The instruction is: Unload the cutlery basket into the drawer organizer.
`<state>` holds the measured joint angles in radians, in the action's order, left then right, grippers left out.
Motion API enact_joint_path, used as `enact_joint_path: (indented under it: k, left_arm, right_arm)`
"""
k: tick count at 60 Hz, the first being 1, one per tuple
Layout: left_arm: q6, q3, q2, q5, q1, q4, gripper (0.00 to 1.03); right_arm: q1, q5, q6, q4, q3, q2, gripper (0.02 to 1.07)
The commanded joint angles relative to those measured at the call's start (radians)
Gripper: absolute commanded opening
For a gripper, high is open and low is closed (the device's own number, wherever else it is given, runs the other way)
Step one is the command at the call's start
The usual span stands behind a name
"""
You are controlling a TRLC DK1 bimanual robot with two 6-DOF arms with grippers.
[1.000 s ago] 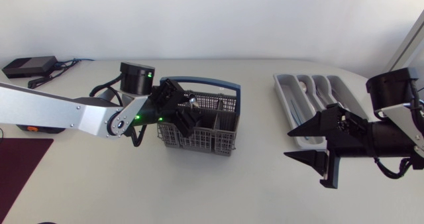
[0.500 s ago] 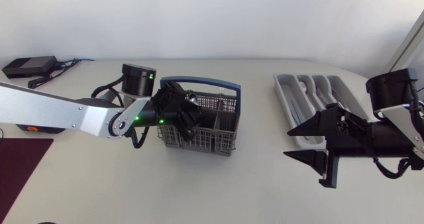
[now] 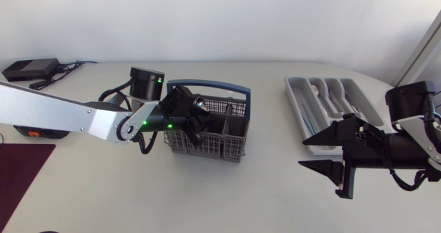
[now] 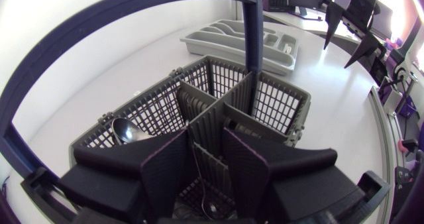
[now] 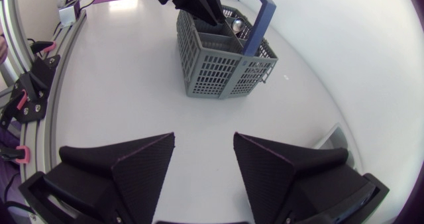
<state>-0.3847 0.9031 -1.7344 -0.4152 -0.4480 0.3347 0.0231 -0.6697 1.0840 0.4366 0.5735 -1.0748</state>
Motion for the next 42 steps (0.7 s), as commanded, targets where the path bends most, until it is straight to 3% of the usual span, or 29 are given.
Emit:
enact_joint_path:
  k: [1, 9, 16, 42]
  left_arm:
    - [0.018, 0.028, -0.033, -0.013, 0.003, 0.000, 0.39]
    - [0.041, 0.043, -0.050, -0.013, 0.002, 0.000, 0.38]
    - [0.055, 0.046, -0.047, -0.013, 0.005, 0.000, 0.26]
    - [0.127, 0.008, -0.004, -0.019, 0.022, 0.026, 0.20]
  right_arm:
    - [0.009, -0.016, 0.033, -0.009, -0.023, -0.027, 0.68]
    - [0.001, -0.033, 0.036, -0.032, -0.020, -0.057, 0.68]
    - [-0.012, -0.033, 0.031, -0.038, -0.014, -0.071, 0.68]
    - [-0.031, -0.033, 0.016, -0.052, -0.020, -0.091, 0.68]
